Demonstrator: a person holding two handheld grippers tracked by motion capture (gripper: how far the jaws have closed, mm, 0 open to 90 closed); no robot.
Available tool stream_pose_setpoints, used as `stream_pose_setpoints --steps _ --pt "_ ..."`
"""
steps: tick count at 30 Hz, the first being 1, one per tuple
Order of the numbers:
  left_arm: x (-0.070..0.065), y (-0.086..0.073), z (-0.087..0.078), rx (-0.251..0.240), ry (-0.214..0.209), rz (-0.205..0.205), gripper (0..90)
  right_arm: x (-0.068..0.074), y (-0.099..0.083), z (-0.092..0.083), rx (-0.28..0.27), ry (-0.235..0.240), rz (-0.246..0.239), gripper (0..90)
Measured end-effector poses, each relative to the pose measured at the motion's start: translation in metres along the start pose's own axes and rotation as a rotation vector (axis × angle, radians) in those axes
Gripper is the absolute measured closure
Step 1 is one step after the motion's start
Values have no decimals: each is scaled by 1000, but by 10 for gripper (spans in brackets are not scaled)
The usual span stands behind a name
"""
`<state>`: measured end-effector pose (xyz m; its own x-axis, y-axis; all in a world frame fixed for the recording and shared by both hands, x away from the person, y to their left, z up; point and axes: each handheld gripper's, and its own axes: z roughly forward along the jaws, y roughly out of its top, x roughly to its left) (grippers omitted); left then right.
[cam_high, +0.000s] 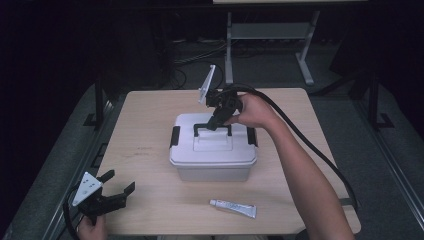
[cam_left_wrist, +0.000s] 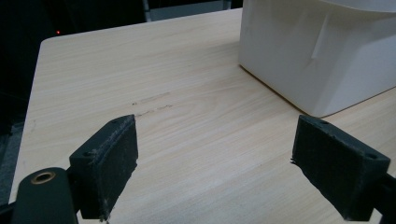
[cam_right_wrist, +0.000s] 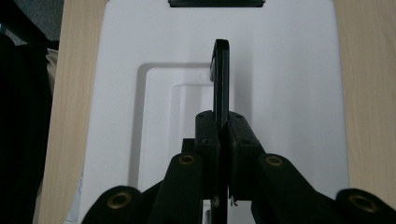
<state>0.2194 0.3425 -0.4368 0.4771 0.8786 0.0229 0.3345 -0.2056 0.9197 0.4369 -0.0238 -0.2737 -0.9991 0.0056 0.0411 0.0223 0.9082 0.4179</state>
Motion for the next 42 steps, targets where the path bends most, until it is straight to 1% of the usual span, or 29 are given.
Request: stream_pose_setpoints --steps 3,5,7,8,10,11,13,18,19,21,25,27,30,31,35,38,42 --pt "0 0 0 -1 -1 -3 134 1 1 -3 -4 -1 -3 842" --pt "0 0 0 -2 0 -3 134 1 1 -5 -18 0 -7 842" --pt "0 0 0 -2 0 1 134 2 0 -8 -24 1 0 842" --pt "-1 0 0 -1 3 5 134 1 0 -10 -29 -4 -5 842" --pt "-1 0 0 -1 3 4 134 2 -1 -13 -30 -6 4 842" --pt "-1 0 0 -2 2 2 134 2 -1 -14 -35 -12 -6 842" --pt "-1 0 0 -1 1 3 134 3 -2 -18 -40 -14 -1 842" --pt "-1 0 1 -2 0 3 134 7 -4 -25 -47 -21 -10 842" --pt "-1 0 0 -2 1 4 134 8 -5 -27 -45 -18 -3 842" --pt "-1 0 0 -2 1 4 134 9 -6 -30 -57 -22 -9 842" --pt "-1 0 0 -3 3 3 134 12 -9 -36 -60 -24 -9 842" --pt "-1 0 0 -2 3 2 134 15 -14 -42 -68 -29 -1 842" --pt "-1 0 0 -3 -2 -1 134 16 -18 -46 -68 -38 1 842" --pt "-2 0 0 -1 -3 3 134 18 -22 -50 -70 -47 9 842" --pt "-3 0 1 0 -4 4 134 21 -32 -59 -67 -59 10 842" --pt "-4 1 2 4 -2 11 134 25 -41 -66 -72 -70 25 842" --pt "-4 1 2 4 -3 10 134 29 -57 -76 -76 -84 45 842"
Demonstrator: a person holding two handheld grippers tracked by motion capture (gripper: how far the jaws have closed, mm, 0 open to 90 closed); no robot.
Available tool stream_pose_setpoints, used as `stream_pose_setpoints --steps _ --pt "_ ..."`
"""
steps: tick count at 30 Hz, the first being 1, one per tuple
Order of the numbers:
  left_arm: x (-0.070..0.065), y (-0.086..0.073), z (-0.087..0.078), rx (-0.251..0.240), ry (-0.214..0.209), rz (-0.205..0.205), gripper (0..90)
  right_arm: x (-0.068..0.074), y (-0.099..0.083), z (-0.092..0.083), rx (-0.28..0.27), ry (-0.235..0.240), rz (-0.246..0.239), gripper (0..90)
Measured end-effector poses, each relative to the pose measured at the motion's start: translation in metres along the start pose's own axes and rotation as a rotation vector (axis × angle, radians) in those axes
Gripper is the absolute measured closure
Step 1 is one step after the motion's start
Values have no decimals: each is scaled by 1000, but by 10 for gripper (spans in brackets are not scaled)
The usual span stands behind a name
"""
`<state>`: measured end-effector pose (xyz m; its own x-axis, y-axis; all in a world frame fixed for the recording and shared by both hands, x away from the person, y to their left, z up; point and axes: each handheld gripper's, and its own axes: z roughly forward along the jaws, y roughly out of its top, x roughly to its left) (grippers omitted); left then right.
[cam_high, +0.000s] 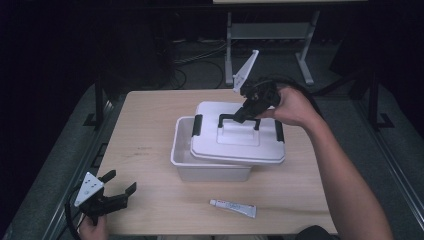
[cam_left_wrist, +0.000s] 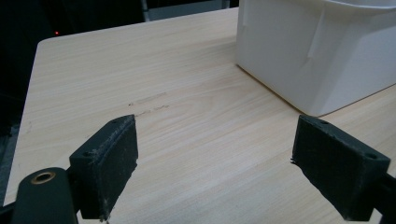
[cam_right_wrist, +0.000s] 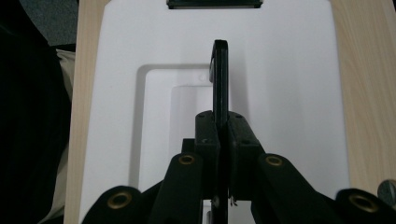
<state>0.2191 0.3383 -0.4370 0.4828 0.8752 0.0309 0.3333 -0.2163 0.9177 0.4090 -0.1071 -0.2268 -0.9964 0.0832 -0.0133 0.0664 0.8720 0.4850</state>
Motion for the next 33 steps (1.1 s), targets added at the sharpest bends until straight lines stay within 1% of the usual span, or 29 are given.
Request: stream_pose_setpoints --steps 1,2,5,9,10,11,19,22,23,26,27,31,32,33 --pt "0 0 0 1 1 0 134 1 -4 -3 -1 -2 8 842" --pt "0 0 0 1 1 0 134 1 -4 -3 -1 -2 8 842" --pt "0 0 0 6 2 1 134 4 -22 -16 -11 -19 27 842" --pt "-1 0 1 8 3 4 134 8 -39 -29 -12 -36 52 842" --pt "-1 0 1 8 3 4 134 8 -39 -29 -12 -36 52 842" --pt "-2 0 1 9 2 6 134 10 -48 -35 -13 -41 73 842" --pt "-2 0 1 12 5 8 134 17 -81 -51 -15 -65 115 841" --pt "-2 0 1 13 6 8 134 19 -94 -56 -27 -72 133 842" --pt "-2 0 1 13 6 8 134 19 -94 -56 -27 -72 133 842" --pt "-2 0 1 16 6 11 134 22 -107 -61 -31 -83 153 842" --pt "-2 0 1 16 7 12 134 24 -115 -65 -38 -91 162 842" --pt "-3 0 2 20 8 14 134 27 -131 -68 -47 -97 184 842" --pt "-3 0 2 20 8 14 134 27 -131 -68 -47 -97 184 842" --pt "-3 0 2 20 6 13 134 29 -141 -68 -50 -100 198 842"
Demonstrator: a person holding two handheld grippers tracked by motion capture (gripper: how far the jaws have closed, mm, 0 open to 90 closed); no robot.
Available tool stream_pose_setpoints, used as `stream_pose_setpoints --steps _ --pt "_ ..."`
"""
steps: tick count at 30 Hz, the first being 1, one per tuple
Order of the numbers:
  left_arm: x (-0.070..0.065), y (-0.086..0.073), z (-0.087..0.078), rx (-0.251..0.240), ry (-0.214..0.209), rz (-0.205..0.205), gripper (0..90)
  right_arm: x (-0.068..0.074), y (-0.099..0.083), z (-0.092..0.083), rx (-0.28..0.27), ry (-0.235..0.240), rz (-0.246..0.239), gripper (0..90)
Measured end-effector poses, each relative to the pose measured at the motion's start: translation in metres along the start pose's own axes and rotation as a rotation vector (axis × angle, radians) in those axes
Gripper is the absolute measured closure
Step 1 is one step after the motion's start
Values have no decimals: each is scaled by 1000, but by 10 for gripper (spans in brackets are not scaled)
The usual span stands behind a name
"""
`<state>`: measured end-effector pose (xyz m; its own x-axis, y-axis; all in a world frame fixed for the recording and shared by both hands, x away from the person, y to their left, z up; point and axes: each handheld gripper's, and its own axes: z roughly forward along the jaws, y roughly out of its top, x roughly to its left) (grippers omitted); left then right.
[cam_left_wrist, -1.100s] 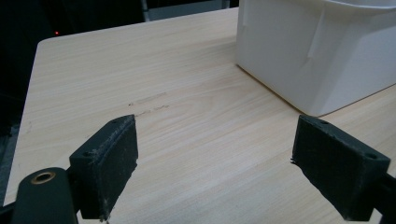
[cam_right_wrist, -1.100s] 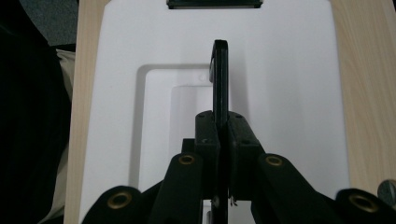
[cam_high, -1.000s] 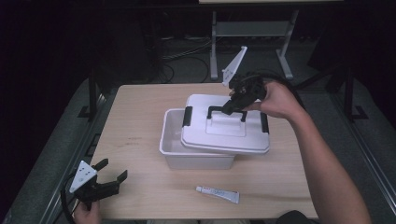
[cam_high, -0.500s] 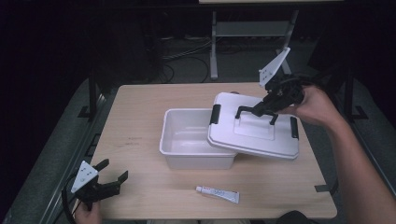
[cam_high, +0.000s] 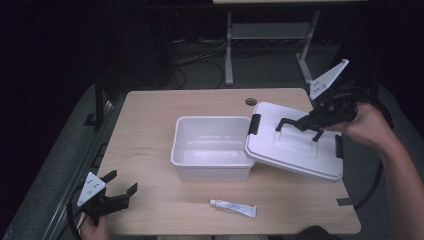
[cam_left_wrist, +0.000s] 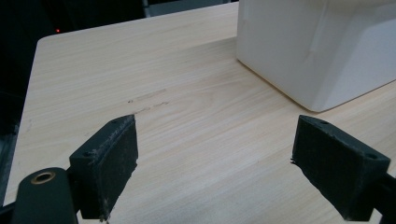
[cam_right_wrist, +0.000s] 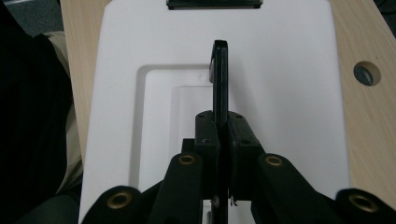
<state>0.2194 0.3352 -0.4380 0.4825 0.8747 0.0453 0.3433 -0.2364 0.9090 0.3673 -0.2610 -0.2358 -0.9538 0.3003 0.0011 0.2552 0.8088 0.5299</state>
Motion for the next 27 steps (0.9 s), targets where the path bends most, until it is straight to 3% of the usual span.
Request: stream_pose_setpoints --steps 12,27 --pt "-1 0 1 4 0 6 134 -2 -43 3 4 -10 79 841" --pt "-1 0 2 5 2 9 134 -11 -81 37 19 13 146 841"
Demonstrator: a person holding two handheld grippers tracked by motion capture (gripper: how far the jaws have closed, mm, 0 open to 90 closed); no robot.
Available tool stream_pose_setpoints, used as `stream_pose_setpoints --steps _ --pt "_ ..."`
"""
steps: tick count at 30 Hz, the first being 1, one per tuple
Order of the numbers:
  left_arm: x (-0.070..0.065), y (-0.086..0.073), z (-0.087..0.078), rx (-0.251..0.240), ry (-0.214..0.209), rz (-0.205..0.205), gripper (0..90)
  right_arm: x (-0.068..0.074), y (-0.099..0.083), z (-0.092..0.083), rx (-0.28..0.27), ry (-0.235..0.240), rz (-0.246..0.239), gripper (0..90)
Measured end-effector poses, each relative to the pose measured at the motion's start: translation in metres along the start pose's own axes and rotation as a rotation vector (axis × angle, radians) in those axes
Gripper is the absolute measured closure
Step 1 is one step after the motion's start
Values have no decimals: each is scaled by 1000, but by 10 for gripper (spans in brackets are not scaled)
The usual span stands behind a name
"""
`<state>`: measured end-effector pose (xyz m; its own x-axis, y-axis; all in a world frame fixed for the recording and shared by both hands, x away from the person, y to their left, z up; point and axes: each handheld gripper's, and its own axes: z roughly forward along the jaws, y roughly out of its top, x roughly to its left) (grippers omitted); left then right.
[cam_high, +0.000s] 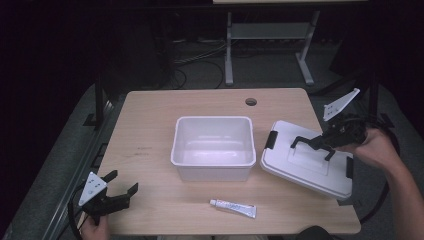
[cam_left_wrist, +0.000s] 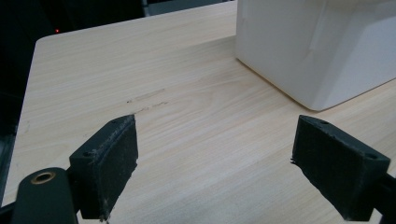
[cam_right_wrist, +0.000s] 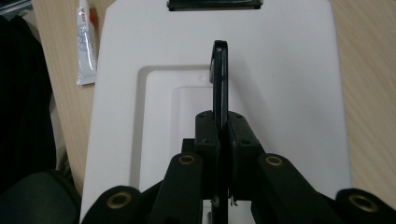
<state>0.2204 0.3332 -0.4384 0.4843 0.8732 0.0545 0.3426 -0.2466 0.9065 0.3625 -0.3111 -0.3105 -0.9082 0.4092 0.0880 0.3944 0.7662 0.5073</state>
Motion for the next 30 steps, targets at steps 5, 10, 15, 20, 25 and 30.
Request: stream_pose_setpoints --steps 5,10,15,20,25,30 --pt "0 0 0 3 -2 3 134 -6 -12 23 4 15 20 841" --pt "0 0 0 1 -1 -4 134 -11 -19 46 32 31 33 841" --pt "1 -1 -1 1 0 -5 134 -13 -23 62 33 47 38 841" --pt "1 -1 -1 2 0 -4 134 -16 -27 74 40 50 47 841" --pt "1 -1 -1 3 -1 -5 134 -16 -29 81 50 54 53 840" --pt "0 -1 -1 1 -1 -6 134 -16 -31 86 46 56 58 839"
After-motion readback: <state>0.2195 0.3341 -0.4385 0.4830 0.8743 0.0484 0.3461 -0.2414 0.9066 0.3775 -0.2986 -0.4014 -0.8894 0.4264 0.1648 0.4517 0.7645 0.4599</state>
